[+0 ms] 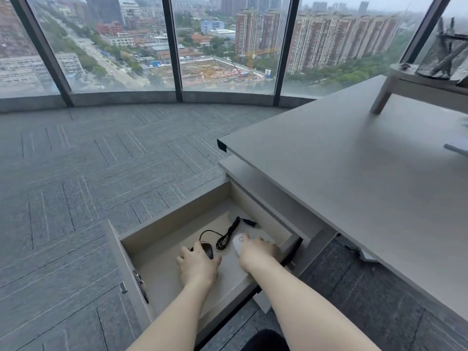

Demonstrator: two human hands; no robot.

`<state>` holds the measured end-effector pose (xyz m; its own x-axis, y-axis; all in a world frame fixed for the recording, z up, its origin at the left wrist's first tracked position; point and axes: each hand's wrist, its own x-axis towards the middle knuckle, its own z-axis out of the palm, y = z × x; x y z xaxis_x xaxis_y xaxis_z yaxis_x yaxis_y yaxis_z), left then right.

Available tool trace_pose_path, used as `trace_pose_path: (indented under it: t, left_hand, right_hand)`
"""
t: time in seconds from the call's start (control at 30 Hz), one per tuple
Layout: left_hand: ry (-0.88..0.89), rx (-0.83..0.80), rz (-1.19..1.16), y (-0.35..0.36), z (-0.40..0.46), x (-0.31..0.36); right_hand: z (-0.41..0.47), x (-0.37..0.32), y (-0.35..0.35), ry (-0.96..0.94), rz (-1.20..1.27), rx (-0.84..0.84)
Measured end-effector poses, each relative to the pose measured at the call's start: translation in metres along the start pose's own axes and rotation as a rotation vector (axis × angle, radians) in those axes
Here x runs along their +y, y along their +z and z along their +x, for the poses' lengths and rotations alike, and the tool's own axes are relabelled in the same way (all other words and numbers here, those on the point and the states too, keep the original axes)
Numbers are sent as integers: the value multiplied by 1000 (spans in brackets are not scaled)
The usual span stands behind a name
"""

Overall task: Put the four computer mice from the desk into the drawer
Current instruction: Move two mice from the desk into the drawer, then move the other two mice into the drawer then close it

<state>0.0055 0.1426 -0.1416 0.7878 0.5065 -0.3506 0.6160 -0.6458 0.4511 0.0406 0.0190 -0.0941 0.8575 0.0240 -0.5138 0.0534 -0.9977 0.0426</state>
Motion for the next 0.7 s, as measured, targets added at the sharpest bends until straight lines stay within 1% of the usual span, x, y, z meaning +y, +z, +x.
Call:
trace_pose_path:
  t: [0.07, 0.13, 0.17, 0.27, 0.37, 0.43, 0.53, 0.6, 0.7]
  left_hand:
    - [0, -2, -62, -8, -8, 6]
    - [46, 61, -135, -22, -17, 19]
    - [106, 104, -171, -30, -23, 29]
    - [412, 213, -347, -49, -53, 78]
    - [688, 232, -513, -55, -109, 140]
    - [808, 183, -577, -48, -155, 179]
    - [954, 38, -603, -17, -222, 229]
    - [1055, -87, -583, 14, -264, 257]
    - [1167, -297, -450, 64, -325, 289]
  right_hand:
    - [-10, 4, -6, -33, 83, 34]
    - [-27, 14, -16, -95, 277, 157]
    - [-39, 22, -22, -130, 389, 238]
    - [-84, 58, -46, -199, 627, 561]
    - [-133, 118, -66, -181, 738, 897]
    - [-166, 169, -73, -118, 767, 1043]
    - [-207, 255, -66, 46, 788, 1210]
    - [-227, 315, -49, 199, 748, 1268]
    - [-251, 404, -14, 451, 678, 1319]
